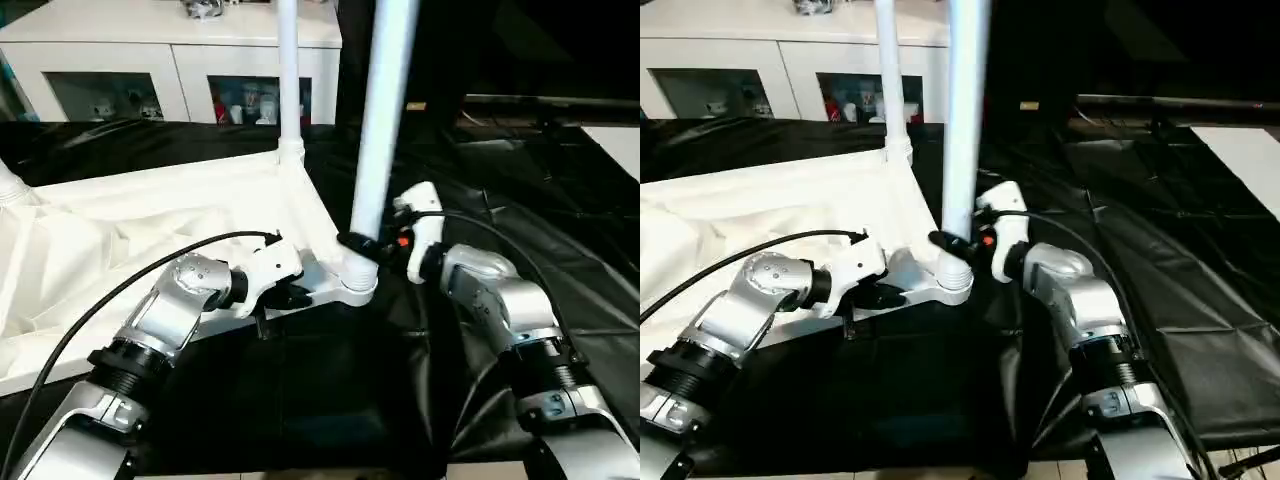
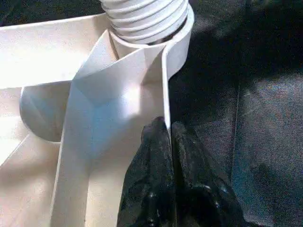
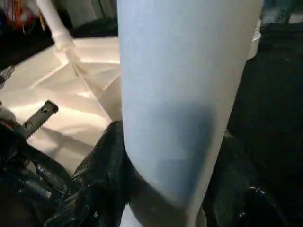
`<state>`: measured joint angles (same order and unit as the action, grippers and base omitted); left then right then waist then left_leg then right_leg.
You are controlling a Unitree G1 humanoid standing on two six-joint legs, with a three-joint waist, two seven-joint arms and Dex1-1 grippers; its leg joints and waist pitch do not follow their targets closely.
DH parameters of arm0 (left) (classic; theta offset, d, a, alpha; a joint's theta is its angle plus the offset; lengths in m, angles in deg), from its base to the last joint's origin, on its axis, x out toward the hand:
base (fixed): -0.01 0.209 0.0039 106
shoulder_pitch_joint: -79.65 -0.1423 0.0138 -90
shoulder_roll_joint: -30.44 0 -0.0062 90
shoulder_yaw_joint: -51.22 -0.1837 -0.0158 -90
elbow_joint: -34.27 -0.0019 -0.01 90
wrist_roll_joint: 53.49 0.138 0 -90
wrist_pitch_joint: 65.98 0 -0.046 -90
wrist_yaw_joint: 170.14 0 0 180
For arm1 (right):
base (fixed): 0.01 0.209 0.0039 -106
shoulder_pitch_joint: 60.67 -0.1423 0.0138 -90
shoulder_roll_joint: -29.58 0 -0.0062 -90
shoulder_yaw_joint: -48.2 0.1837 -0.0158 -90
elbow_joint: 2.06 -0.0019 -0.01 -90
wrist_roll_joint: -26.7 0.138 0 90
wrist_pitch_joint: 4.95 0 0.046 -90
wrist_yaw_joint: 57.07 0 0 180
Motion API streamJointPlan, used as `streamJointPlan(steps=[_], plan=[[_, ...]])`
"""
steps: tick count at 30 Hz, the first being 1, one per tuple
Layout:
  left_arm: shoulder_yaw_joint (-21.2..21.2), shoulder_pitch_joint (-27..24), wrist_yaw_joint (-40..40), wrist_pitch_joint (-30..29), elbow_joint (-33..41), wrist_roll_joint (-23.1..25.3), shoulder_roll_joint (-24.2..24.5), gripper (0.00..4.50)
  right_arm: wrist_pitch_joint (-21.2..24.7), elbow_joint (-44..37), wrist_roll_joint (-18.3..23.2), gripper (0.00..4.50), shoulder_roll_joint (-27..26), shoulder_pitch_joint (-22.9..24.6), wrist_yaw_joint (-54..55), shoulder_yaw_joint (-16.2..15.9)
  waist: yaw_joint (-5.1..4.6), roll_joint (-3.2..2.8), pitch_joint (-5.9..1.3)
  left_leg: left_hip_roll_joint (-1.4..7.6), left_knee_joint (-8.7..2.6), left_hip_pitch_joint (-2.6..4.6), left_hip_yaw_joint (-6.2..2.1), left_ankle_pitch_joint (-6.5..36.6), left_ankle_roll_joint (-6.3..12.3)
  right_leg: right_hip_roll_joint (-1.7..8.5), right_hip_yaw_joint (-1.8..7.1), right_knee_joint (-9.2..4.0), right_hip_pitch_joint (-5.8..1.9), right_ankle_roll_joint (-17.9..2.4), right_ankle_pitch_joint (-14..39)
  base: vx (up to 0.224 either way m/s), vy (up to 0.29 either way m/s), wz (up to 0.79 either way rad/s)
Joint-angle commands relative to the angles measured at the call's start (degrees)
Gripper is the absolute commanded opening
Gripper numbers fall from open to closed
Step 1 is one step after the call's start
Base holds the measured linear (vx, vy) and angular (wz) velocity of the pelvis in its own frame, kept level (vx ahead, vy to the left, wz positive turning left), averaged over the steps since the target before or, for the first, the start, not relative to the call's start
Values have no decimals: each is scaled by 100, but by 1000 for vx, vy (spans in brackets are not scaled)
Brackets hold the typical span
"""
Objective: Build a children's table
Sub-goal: Insert table leg to table base
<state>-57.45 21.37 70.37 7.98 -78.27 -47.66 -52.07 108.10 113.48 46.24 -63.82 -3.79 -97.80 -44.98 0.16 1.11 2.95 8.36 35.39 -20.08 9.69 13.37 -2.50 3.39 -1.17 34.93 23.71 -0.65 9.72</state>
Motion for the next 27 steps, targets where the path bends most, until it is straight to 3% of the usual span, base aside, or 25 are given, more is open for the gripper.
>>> streamJointPlan(steps=[1,6,7,10,15,24,26,27], plan=[[-177,-148,33,-129,-167,142,119,0,-77,206,-36,185,33,202,61,154,44,11,-301,413,-499,-34,-151,1007,133,485,247,-457,-286,-1333,1868,0,0,0],[-168,-163,19,-141,-141,134,127,0,-240,163,-26,185,6,470,29,200,59,0,-304,419,-505,-34,-150,1006,139,491,244,-460,-286,-1358,1809,0,0,0],[-168,-160,18,-139,-148,131,127,0,-337,168,-61,185,-24,558,55,196,55,-26,-303,418,-509,-29,-153,1047,126,484,243,-459,-281,-1358,1820,0,0,0],[-179,-125,5,-105,-220,137,116,0,-760,184,-210,185,-141,822,227,151,48,-26,-293,422,-527,-21,-153,1245,73,488,247,-495,-257,-1298,1986,0,0,0],[-193,-63,-4,-80,-269,146,114,0,-1119,-57,-596,184,-131,1017,302,-218,23,-30,-269,418,-563,-14,-190,1625,-26,479,247,-541,-226,-1096,2539,0,0,0],[-260,-35,44,-51,-306,185,140,0,-979,-86,-727,184,-125,893,89,-516,-8,-26,-260,422,-576,-20,-206,1783,-22,484,256,-552,-206,-1065,2666,0,0,0],[-304,-32,71,-46,-305,224,171,0,-769,-16,-795,184,-36,791,-93,-700,-30,-18,-249,423,-581,-29,-215,1835,-11,484,257,-558,-200,-1028,2799,0,0,0],[-314,-32,74,-50,-301,233,176,0,-724,-15,-823,184,-9,782,-133,-746,-37,14,-246,425,-577,-26,-211,1843,1,481,256,-567,-192,-1015,2836,0,0,0]])
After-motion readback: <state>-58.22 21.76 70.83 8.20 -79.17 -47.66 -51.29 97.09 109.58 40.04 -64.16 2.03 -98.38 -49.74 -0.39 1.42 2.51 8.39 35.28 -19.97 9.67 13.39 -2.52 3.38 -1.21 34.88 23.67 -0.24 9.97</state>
